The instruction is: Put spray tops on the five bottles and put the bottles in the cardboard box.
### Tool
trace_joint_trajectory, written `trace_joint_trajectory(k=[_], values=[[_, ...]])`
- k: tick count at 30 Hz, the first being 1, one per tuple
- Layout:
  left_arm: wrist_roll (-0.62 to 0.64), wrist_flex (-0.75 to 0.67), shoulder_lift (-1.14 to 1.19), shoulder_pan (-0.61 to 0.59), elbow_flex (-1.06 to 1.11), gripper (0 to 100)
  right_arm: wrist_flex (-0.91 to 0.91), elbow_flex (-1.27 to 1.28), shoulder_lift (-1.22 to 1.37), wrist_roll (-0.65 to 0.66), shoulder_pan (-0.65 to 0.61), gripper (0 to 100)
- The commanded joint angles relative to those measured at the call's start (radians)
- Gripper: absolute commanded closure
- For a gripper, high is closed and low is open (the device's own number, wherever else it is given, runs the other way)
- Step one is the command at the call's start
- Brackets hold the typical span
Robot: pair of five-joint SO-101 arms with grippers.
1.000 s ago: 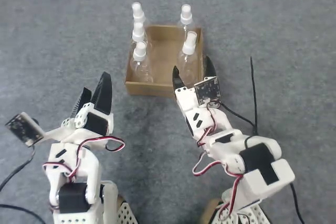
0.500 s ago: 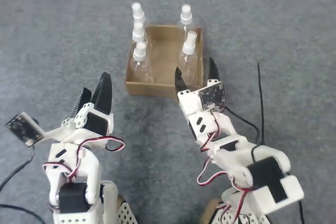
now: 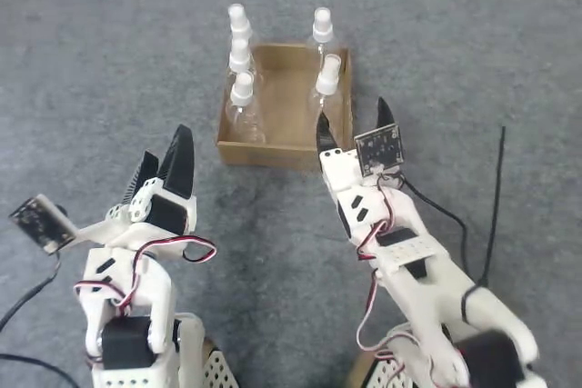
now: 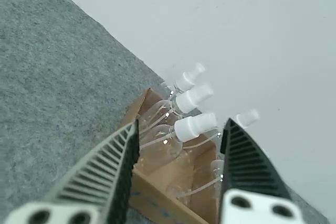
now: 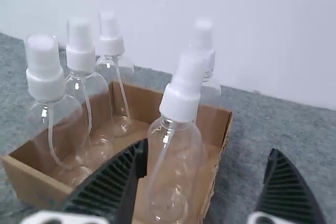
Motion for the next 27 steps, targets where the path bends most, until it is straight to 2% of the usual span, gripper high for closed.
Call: trace_joint_trajectory(k=[1,5,13,27], values=[[-0.008,-0.034,-0.023,-0.005,-0.010,77,0.093,-0.006,-0.108,0.003,0.013,69.6],[-0.008,-0.034,-0.023,-0.005,-0.008,77,0.163,-0.006,-0.157,0.003,0.015,70.1],[-0.008,-0.034,-0.023,-0.005,-0.008,77,0.240,-0.006,-0.239,0.011,0.015,87.4],[-0.008,-0.034,-0.023,-0.005,-0.008,77,0.509,-0.006,-0.453,0.005,0.015,88.4]])
